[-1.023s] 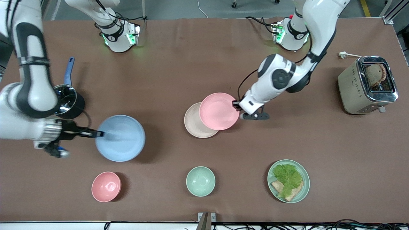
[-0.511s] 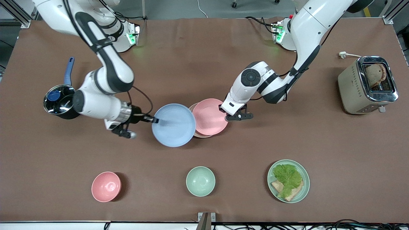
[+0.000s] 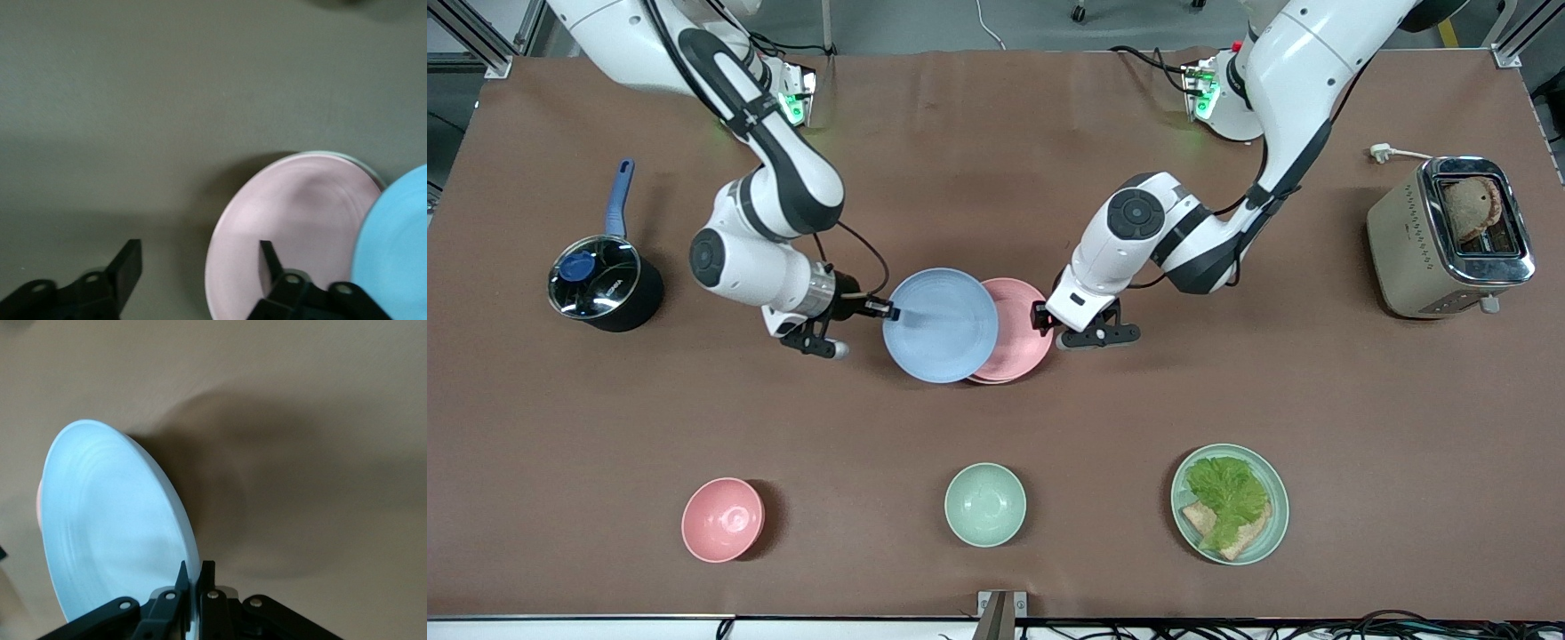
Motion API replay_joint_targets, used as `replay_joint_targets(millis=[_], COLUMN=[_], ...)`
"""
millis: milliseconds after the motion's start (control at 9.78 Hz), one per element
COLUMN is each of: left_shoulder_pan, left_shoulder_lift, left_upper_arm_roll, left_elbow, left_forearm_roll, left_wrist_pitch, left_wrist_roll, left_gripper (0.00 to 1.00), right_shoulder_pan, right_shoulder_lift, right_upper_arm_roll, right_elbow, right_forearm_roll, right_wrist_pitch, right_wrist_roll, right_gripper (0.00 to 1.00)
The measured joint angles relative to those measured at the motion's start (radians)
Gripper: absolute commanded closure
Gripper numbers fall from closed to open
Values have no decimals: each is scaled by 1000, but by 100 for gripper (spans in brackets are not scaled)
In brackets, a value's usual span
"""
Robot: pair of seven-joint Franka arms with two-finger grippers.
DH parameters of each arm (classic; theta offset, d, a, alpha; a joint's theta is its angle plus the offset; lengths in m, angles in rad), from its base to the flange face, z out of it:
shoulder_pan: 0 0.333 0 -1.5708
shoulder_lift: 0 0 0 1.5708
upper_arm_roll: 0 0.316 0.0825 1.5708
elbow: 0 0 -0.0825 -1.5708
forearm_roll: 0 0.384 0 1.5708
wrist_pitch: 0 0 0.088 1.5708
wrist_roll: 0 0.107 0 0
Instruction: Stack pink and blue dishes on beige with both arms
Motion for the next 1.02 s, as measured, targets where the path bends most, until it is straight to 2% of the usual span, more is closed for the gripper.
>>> replay_joint_targets(millis=[102, 307, 614, 818, 920, 1023], left_shoulder_pan=[4, 10, 12, 13, 14, 14], left_shoulder_lift=[-41, -165, -335, -415, -434, -443], left_upper_arm_roll=[14, 89, 248, 359, 403, 442], left_elbow=[2, 4, 14, 90, 175, 263], left_forearm_roll=[6, -9, -218, -282, -285, -285], left_wrist_pitch=[-38, -156, -266, -455, -590, -705], left_wrist_roll=[16, 158, 514, 746, 828, 897], left_gripper=[0, 0, 0, 0, 0, 0], right_shoulder_pan=[1, 12, 44, 54, 58, 62], right_shoulder_lift=[0, 5, 61, 102, 109, 113], right_upper_arm_roll=[28, 74, 80, 80, 80, 81], right_elbow=[-1, -20, -54, -55, -55, -55], right_forearm_roll=[0, 0, 0, 0, 0, 0], right_wrist_pitch=[25, 96, 224, 269, 279, 294], right_wrist_roll=[27, 78, 86, 86, 86, 86], right_gripper=[99, 98, 95, 86, 59, 26])
